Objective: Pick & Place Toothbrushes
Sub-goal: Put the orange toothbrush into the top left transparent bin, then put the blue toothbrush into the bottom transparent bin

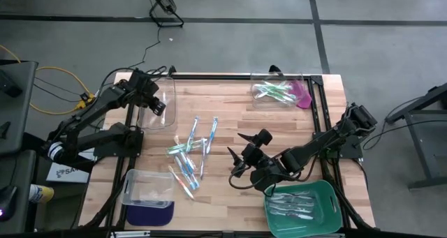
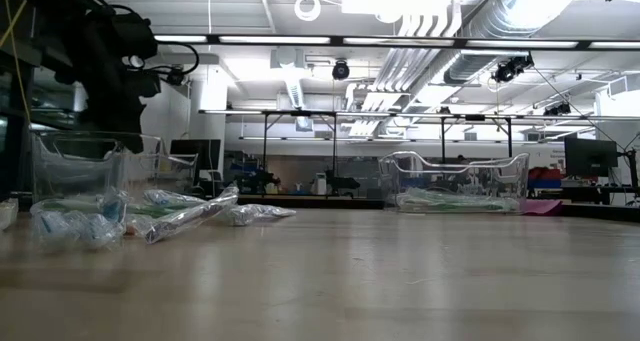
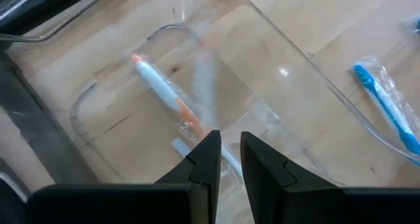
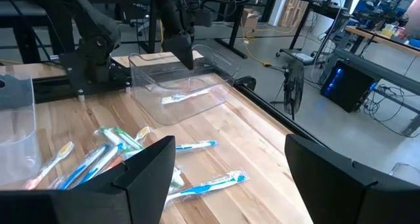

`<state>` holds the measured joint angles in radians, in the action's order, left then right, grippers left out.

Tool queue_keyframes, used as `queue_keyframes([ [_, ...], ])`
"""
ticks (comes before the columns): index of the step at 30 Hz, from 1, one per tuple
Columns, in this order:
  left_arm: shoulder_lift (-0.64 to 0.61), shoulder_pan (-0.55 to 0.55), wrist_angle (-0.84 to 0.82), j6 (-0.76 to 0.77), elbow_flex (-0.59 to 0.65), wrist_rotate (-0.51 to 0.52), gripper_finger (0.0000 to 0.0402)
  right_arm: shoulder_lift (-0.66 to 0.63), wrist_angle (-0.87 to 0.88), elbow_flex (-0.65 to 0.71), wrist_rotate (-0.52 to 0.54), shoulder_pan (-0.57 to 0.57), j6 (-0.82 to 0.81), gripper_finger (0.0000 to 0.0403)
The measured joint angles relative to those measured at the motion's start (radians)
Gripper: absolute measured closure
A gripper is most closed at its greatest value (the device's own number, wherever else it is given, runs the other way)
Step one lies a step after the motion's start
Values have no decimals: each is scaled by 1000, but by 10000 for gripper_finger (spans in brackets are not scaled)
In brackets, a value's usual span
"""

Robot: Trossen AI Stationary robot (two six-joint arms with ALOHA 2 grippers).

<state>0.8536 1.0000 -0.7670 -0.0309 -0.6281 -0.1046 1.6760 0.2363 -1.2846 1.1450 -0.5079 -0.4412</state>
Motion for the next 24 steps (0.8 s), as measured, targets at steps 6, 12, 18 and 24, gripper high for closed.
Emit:
queue_keyframes([
  [6, 0, 0, 15, -22, 0, 2, 343, 0, 0, 0, 0, 0, 0, 121],
  [12, -8, 0, 110, -123, 1, -50, 343, 0, 1, 0, -3, 0, 0, 121],
  [18, -85, -12, 211, -203, 1, -210, 343, 0, 20, 0, -48, 0, 0, 121],
  [24, -265, -111, 253, -204, 2, -213, 343, 1, 55, 0, -77, 10, -78, 121],
])
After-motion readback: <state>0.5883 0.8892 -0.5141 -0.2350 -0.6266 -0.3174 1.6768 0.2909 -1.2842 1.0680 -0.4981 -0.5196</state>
